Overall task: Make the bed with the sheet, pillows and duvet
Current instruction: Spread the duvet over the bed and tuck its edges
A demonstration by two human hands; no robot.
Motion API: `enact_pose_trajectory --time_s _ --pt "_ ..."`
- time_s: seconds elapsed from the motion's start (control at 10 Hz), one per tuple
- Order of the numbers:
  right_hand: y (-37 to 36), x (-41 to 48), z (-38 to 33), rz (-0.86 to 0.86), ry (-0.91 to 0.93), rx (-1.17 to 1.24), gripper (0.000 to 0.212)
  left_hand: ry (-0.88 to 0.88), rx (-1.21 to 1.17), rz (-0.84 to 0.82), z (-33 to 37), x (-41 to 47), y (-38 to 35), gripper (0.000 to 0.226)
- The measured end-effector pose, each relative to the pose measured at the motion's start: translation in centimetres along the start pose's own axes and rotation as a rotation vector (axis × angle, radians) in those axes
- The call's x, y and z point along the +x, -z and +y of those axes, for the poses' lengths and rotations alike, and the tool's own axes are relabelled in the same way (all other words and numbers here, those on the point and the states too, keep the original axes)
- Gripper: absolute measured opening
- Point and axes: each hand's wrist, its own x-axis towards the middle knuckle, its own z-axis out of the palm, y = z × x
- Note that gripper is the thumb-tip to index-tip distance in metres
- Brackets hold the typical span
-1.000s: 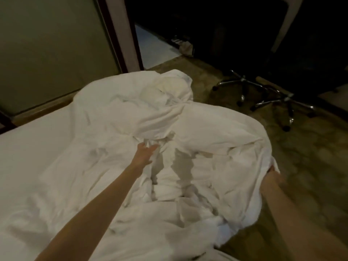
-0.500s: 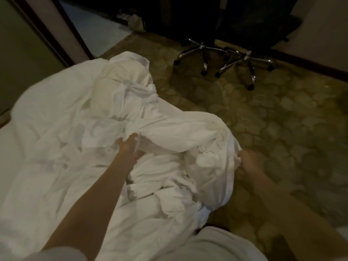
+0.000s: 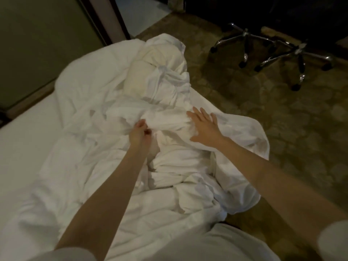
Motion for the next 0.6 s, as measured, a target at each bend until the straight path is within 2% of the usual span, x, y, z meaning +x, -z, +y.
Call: enact_pose_trajectory --time_s 0.1,0.2,0.3,0.4,0.6 --pt "-0.5 1.8 -4.2 0.036 0.054 0.026 0.099 -0.007 0.018 -0.210 1.7 -1.0 -0.1 0.037" --pt "-0.8 2.9 -6.2 0.174 0.027 0.097 0.064 -0.040 0.179 -0.365 2.8 -2.5 -0.1 0.037" --pt "0.2 3.4 -3.5 0.233 -0.117 0.277 0.034 -0.075 0.298 -0.422 3.5 -3.2 -1.0 0.031" --pt "2.5 3.2 0.7 0.380 -0.305 0.350 0.025 -0.105 0.361 -0.442 3.1 -3.5 -2.2 0.027" --pt "5.7 -2.6 12.2 0.657 -0.816 0.540 0.027 -0.084 0.486 -0.512 0.2 -4.2 -4.6 0.020"
